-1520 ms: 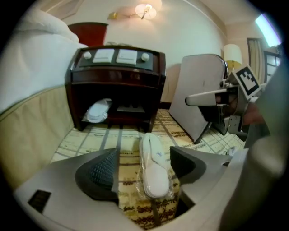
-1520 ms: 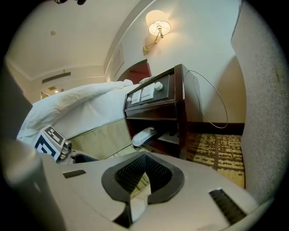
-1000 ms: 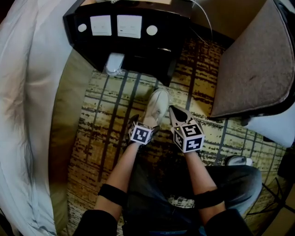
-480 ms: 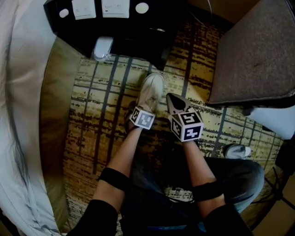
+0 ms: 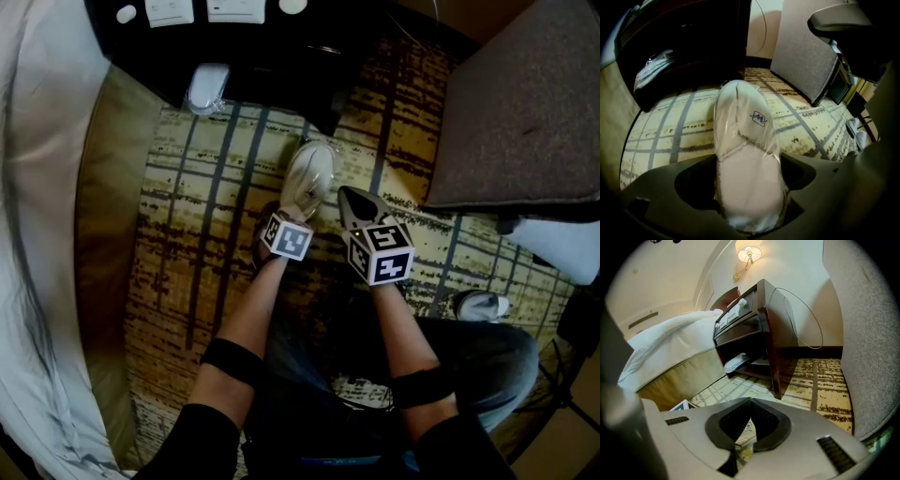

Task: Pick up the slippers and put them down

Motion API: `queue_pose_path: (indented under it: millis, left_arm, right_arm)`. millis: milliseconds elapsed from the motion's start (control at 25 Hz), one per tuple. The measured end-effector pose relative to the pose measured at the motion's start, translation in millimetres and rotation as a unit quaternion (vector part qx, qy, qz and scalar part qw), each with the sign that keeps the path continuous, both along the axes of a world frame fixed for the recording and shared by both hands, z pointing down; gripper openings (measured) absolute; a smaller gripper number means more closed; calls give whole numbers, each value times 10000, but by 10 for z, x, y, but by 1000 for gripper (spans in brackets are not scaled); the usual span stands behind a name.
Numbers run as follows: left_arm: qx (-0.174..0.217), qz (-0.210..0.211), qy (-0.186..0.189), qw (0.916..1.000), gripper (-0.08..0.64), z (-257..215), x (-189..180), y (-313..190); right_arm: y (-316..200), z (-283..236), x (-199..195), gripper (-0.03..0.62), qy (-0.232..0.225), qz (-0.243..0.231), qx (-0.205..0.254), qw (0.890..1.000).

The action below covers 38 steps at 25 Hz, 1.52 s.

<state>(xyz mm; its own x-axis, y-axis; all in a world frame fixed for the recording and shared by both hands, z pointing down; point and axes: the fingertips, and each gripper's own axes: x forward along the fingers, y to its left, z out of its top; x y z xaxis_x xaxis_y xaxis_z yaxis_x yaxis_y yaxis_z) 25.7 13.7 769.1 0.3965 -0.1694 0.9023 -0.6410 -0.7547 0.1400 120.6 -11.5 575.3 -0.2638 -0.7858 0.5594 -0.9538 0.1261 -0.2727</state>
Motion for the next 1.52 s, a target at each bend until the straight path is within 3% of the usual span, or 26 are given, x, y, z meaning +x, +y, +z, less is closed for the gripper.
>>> queue_pose_path:
  millis: [120,200,400,720,1160,1520]
  left_arm:
    - [135,-51,177,9997,396,-95,-3,-35]
    - [242,-147,306,9991,338,-184,-15,-91]
    - [166,-176,525,9983,303,-274,-49,-63]
    - [315,-261,796,9960,285,-556,-117,-94]
    - [575,-361,1251,9898,278,-1423,-465,-294]
    - [790,-466,1223,9882,276,-1775,-737,-497]
  right_arm:
    - [13,15,-25,0,-12,-20,-6,10000]
    - [15,15,-31,0,-13,-29,-6,10000]
    - [10,3,-40,0,-11,-29,-12,10000]
    - [-20,-51,-98,0,-3,-86,38,10000]
    - [-91,-296,-304,0,20,-275,220,9994]
    - [-148,-525,-500,0,25,-477,449,9978]
